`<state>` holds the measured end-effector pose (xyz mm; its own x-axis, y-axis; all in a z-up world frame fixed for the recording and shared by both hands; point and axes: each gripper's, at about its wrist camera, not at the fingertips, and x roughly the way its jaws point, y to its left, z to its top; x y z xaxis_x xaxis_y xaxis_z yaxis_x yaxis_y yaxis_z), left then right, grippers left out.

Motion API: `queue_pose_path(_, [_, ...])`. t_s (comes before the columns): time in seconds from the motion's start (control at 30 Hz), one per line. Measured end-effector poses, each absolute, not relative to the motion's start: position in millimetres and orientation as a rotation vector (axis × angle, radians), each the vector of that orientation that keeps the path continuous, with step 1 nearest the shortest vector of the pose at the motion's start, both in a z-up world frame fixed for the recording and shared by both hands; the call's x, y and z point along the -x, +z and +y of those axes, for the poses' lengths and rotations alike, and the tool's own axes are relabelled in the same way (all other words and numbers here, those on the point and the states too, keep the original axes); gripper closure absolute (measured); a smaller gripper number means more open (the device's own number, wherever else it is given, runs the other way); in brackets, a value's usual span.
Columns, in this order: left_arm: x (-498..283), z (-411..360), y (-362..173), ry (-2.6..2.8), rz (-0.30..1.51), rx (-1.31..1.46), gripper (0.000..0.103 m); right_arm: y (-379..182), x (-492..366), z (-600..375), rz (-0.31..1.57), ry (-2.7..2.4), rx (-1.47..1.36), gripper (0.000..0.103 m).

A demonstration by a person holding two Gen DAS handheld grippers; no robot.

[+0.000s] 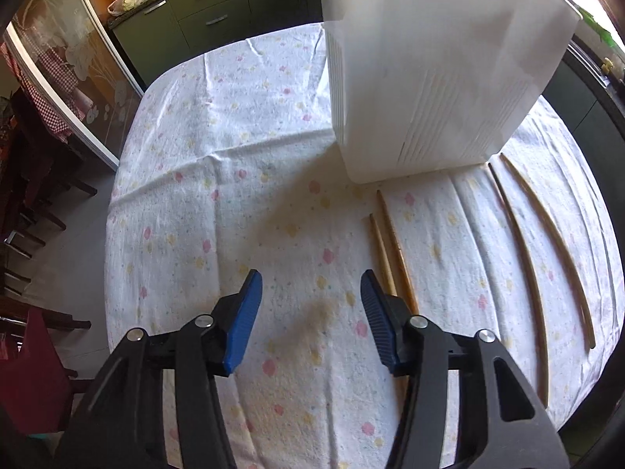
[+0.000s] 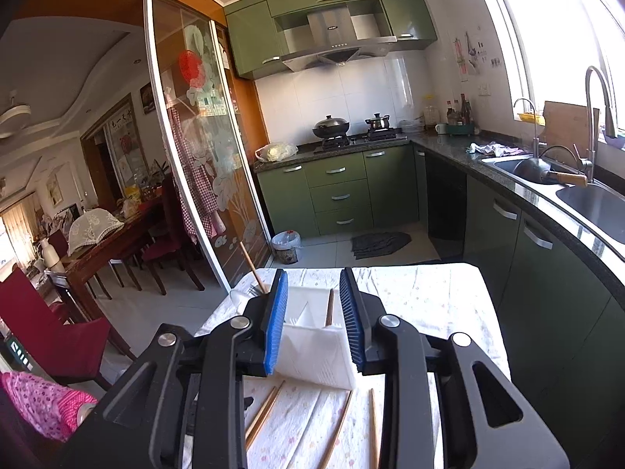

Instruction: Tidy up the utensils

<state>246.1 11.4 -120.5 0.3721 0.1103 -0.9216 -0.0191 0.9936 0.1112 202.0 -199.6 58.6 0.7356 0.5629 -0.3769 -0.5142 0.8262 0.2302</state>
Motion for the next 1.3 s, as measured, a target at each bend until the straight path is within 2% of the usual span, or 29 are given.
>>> queue_pose_path(0.1, [-247,13,-124,0.096,1.200,-0.089,0.059,52,-193,-205,0.467,0.602,-0.113,0.070])
queue_pose_path(0.43, [-253,3,-130,0.108,1.226,-0.115,0.059,40,-192,-217,0.508,0.614,-0.132,0.070])
queue_pose_path(0.63, [-253,-2,-128,0.112,1.257,-0.094,0.066,39,-191,-218,0.523,0.610,-0.141,0.070])
queue_pose_path(1.1, [-255,6,-121,0.058,1.312,0.116,0.064,35,-196,-220,0.557,0.626,-0.166,0.070])
queue_pose_path(1.3, [-256,0,-120,0.049,1.312,0.085,0.061,35,-199,-220,0.563,0.632,-0.171,0.070])
